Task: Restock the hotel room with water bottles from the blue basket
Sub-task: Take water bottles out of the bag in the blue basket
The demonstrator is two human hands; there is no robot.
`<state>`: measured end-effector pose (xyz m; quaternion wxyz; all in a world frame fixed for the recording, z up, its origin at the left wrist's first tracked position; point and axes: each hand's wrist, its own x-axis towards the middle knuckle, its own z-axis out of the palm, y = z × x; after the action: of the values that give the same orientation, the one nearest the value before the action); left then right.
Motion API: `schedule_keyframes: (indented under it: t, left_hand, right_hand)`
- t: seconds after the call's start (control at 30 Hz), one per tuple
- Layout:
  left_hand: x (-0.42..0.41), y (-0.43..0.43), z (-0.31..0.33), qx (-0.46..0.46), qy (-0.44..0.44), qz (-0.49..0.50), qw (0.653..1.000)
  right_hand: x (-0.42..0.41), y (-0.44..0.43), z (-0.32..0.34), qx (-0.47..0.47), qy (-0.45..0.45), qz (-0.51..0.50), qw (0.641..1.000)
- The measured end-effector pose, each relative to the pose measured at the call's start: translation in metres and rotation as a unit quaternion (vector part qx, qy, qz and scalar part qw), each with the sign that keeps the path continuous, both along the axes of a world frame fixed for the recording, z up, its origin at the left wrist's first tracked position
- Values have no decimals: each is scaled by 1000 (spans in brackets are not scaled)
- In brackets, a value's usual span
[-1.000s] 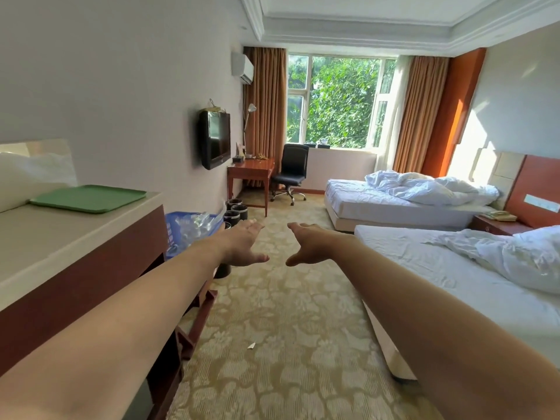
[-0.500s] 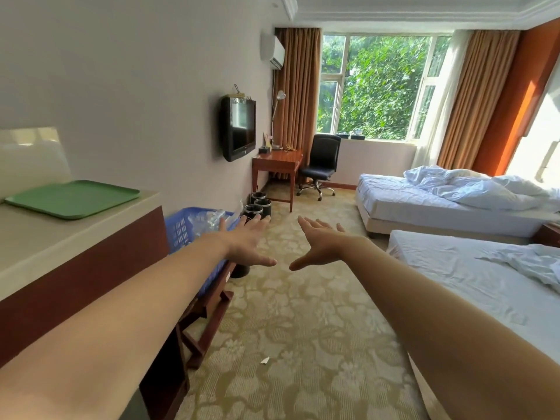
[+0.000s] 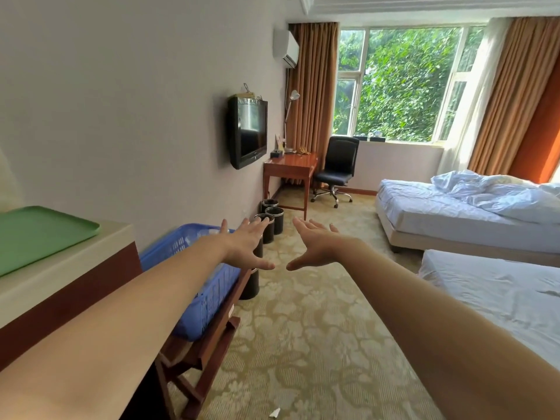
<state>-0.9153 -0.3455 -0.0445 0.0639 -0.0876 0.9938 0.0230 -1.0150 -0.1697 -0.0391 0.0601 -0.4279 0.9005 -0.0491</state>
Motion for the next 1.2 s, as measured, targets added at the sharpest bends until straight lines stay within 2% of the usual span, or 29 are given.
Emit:
schedule_keyframes:
  t: [0.3,0.67,0.87,1.2]
  left_hand:
    - [-99,-69,-16,19,-24,61,998]
    - [-238,-152,-22,42,-6,159,986]
    - [-276,-192,-45,54,-47,207,976]
    - [-340,-308,-54,76,-51,271,958]
  right_hand:
    - [-131,-80,-13,10,11,50,999]
    - [-294,-191,-4,34,33,155,987]
    - [-349,-249,-35,69,10,206,976]
    - [-412,-392,-43,79,10,281,956]
